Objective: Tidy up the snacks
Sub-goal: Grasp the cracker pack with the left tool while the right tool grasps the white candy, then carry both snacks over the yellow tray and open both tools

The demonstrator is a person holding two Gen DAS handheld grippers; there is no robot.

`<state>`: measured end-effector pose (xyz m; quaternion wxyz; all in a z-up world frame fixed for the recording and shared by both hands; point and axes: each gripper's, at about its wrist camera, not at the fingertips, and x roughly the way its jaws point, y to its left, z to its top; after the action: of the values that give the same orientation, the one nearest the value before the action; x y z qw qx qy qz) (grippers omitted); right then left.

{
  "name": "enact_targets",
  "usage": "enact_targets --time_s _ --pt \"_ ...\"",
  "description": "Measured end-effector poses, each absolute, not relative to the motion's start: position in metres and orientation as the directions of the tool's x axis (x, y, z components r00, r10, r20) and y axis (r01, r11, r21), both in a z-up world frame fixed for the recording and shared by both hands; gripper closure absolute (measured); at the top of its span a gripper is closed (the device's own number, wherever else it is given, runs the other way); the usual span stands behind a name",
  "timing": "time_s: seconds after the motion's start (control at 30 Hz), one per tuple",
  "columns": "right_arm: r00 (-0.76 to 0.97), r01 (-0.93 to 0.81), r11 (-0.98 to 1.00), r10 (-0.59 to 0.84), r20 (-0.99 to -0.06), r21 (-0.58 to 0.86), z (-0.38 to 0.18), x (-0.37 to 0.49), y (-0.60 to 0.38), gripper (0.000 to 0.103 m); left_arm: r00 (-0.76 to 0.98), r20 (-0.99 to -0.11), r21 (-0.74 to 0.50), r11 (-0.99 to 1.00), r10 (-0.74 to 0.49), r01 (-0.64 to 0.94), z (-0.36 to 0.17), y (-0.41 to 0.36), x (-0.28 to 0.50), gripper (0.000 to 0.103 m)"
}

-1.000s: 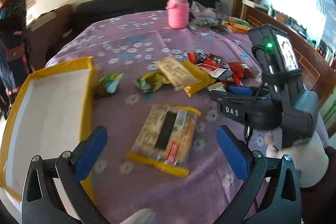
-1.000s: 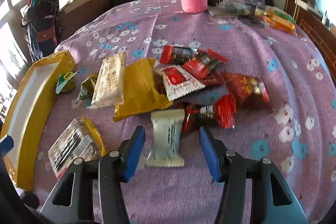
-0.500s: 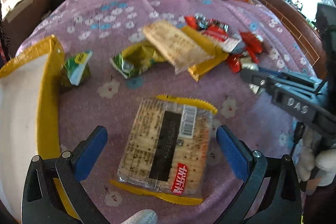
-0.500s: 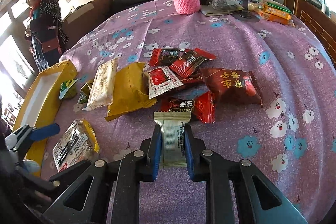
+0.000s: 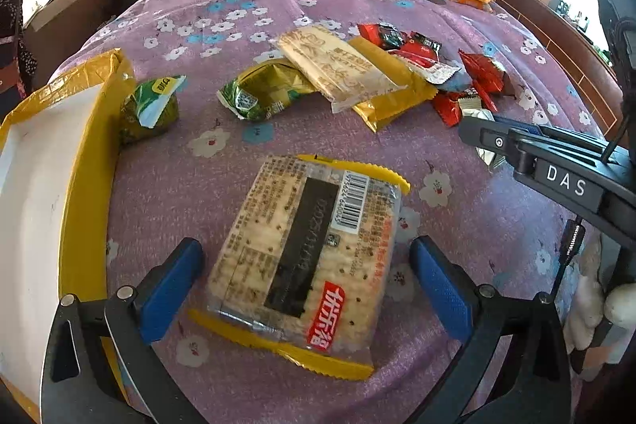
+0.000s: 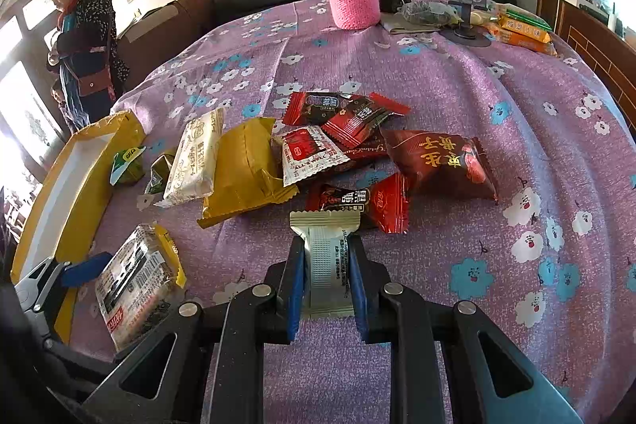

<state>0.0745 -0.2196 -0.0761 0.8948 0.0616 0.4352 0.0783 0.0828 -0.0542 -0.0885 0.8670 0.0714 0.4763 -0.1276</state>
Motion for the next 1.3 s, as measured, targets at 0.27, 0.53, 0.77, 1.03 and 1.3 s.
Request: enact_targets --time_s 0.27,0.53,0.77,1.03,1.3 --pt "0.619 -0.111 0.978 0.208 -0.758 0.179 -0.072 0.062 -0.211 0.083 0.498 -0.840 -0.068 0.952 -0.215 0.297 -0.076 -0.048 0.070 0.035" --pt "0.661 -0.162 0.955 0.291 -0.691 0.248 -0.035 0.020 -0.213 0.083 0.611 -0.722 -0.228 0.946 -0.324 0.231 -0.019 0.011 0.033 0.035" --pt "0.661 -0.324 0.904 0.428 -0.616 0.279 0.027 -0.003 -0.161 0.083 0.734 -0.651 -0.209 0.975 -0.195 0.074 0.023 0.105 -0.001 0.034" --pt "0.418 -0.511 0.757 0.633 -0.651 0.408 0.015 0.015 -0.033 0.084 0.693 -0.721 -0.133 0.977 0.019 -0.166 -0.006 0.204 0.007 0.034" --pt "0.257 -0.558 0.723 0.618 -0.743 0.408 -0.042 0.028 0.072 0.084 0.641 -0.765 -0.107 0.971 0.057 -0.215 -0.042 0.237 0.014 0.034"
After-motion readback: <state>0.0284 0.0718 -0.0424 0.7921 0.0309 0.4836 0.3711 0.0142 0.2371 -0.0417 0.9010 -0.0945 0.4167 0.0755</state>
